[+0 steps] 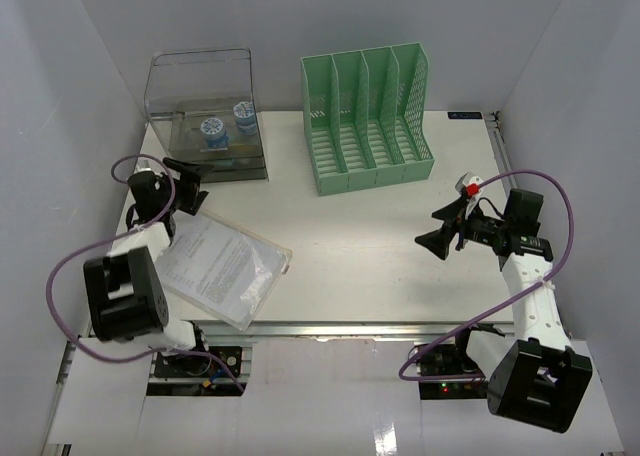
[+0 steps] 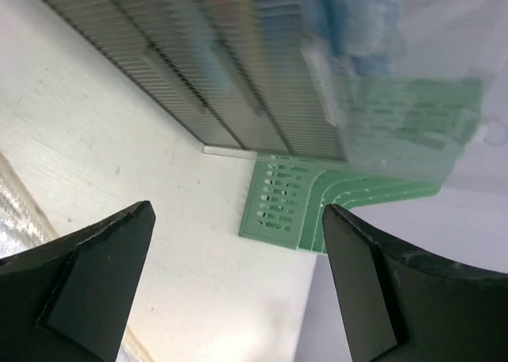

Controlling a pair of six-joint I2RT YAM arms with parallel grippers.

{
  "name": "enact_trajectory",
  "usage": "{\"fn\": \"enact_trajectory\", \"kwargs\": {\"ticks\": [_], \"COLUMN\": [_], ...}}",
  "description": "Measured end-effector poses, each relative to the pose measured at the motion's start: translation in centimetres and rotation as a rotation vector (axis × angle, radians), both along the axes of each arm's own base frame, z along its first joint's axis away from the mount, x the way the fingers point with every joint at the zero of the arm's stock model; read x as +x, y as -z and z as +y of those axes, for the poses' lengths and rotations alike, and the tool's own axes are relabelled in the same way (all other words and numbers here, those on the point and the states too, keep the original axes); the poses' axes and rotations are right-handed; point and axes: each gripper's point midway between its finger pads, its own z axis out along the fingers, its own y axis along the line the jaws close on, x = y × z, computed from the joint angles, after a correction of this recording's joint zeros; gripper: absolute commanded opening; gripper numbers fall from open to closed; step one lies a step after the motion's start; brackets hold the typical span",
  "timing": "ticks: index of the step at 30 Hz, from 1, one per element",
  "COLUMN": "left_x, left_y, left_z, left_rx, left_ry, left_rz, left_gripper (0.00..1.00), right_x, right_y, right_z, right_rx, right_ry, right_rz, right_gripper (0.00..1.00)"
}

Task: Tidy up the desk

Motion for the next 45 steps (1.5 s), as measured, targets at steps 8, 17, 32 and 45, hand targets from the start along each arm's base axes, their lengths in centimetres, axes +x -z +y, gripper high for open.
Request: {"fn": "enact_trajectory", "kwargs": {"ticks": [8,17,32,45], "left_x": [-8.3,-15.8,-20.0,-20.9], "left_y": [-5.4,-1.3,-4.7,-3.6], "left_z": [-0.1,-5.4,-7.3,-7.3], "left_rx": [0.116,-0.021,0.074,0.092], "left_ry": [-0.06,0.111,0.197,0.187], "left_rz": [-0.158,-0.115,-0.175,-0.136], "left_gripper": [0.98,0.98,0.98,0.98], "right_x": [-0.5,1.2,0.7,-2.2], "right_y": [2.8,2.9,13.6,14.5], "right_z": [3.6,18.9,33.7,35.2], "right_rx": [-0.039,-0.309,-0.422,-0.382], "right_ry": [-0.119,-0.414,-0.375,-0.413], "right_rz": [0.137,0.237,0.535,0.655], "right_gripper": [0.96,0.9,0.98,0.46]}}
